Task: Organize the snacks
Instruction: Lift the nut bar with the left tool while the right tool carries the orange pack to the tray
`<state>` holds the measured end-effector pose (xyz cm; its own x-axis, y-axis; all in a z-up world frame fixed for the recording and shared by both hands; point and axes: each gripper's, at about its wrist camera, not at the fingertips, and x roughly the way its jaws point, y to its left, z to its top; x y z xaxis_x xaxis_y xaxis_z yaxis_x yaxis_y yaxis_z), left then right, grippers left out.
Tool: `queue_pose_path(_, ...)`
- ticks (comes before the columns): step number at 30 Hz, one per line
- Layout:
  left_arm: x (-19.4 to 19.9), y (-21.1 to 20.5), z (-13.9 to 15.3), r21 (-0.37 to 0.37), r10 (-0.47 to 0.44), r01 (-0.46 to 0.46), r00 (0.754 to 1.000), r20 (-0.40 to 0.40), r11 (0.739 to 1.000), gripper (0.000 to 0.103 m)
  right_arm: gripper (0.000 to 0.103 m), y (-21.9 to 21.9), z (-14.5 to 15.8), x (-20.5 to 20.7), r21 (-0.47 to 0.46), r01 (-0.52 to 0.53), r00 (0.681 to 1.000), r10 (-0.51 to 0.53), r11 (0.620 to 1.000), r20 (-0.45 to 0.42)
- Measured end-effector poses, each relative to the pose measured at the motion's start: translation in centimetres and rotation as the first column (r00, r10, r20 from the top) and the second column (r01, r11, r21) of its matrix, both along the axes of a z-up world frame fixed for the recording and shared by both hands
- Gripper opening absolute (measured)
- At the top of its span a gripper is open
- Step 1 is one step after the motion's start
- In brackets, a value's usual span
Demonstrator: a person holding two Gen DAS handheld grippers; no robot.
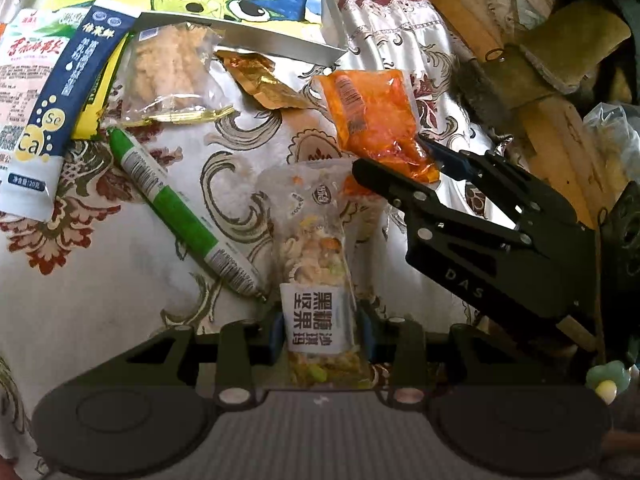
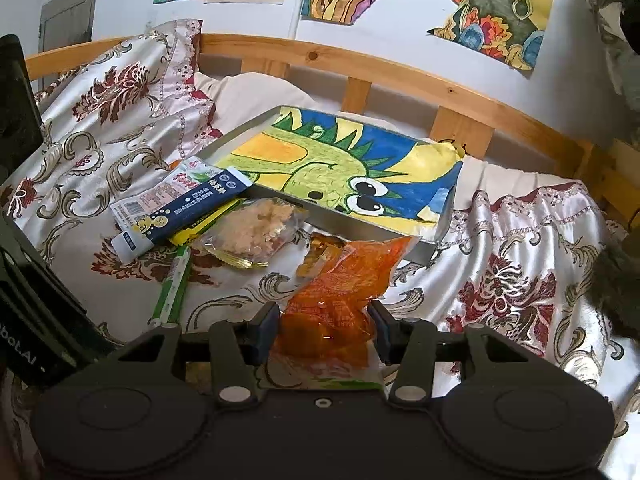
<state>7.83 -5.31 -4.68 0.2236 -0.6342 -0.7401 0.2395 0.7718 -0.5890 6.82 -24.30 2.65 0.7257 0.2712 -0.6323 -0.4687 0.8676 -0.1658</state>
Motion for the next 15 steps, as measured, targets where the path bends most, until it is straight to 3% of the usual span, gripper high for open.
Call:
queue_pose_path(7,0.2,0.2,1.5,0.025,0.043,-0.046,0.994,0.098,0.999,0.04,0.05,-0.9,0.9,0.0,0.051,0.01,0.998,-0.013,0.999,0.06)
queue_pose_path(15,1.5,1.0,3.9,0.032,0.147,-0.159,0.96,0.237,0.987,0.04,0.05,-1.4,2.6,-0.7,0.122,-0.018,0.972,-0.012,0.992,0.235)
